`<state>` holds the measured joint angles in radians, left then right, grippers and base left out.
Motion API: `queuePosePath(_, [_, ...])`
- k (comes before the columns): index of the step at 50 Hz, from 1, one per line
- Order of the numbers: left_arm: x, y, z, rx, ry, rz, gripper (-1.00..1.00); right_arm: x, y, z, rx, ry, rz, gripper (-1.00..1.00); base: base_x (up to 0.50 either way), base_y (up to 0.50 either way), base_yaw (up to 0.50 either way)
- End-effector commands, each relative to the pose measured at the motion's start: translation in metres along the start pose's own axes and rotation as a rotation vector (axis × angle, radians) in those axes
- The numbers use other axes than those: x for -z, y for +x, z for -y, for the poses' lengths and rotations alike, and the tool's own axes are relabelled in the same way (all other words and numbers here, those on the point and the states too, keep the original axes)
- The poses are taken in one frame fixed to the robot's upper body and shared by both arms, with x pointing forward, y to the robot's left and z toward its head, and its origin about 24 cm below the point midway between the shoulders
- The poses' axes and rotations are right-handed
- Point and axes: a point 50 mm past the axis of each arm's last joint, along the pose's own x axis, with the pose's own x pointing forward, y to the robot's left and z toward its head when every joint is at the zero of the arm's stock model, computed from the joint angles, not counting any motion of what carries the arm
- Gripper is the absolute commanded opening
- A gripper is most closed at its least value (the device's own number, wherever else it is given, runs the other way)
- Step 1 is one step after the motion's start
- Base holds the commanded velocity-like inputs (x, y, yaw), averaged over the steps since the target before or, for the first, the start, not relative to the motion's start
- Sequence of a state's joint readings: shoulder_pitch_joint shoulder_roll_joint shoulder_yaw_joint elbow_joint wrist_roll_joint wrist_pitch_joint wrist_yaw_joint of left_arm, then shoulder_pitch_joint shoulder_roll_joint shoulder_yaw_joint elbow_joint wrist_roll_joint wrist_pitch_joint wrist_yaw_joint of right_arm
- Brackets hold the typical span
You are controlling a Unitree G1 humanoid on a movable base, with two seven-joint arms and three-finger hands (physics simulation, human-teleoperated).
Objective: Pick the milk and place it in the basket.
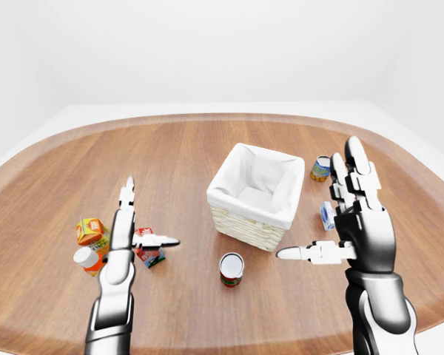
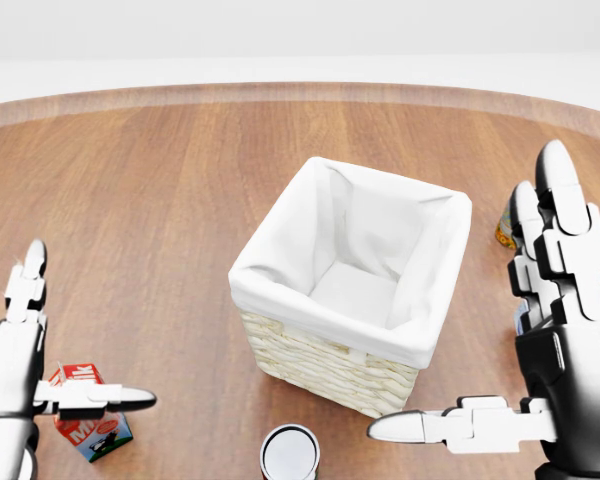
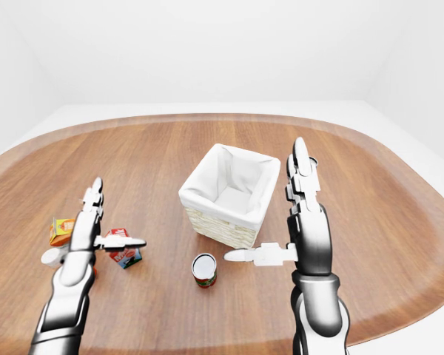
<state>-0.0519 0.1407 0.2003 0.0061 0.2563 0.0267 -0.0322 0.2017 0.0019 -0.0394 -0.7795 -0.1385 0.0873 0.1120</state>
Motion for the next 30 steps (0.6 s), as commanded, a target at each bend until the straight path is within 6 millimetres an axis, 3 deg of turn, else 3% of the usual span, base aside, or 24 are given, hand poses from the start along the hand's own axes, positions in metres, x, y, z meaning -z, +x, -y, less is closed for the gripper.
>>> queuePosePath(1, [0.011, 0.005, 0.000, -0.013, 0.009, -0.022, 1.00, 0.001, 0.000, 0.001, 0.002, 0.000, -0.003, 1.00, 0.00, 0.00, 0.00])
queuePosePath(30, [0.023, 0.005, -0.001, -0.022, 0.013, -0.054, 1.00, 0.000, 0.000, 0.002, 0.011, -0.002, -0.001, 1.00, 0.00, 0.00, 0.00])
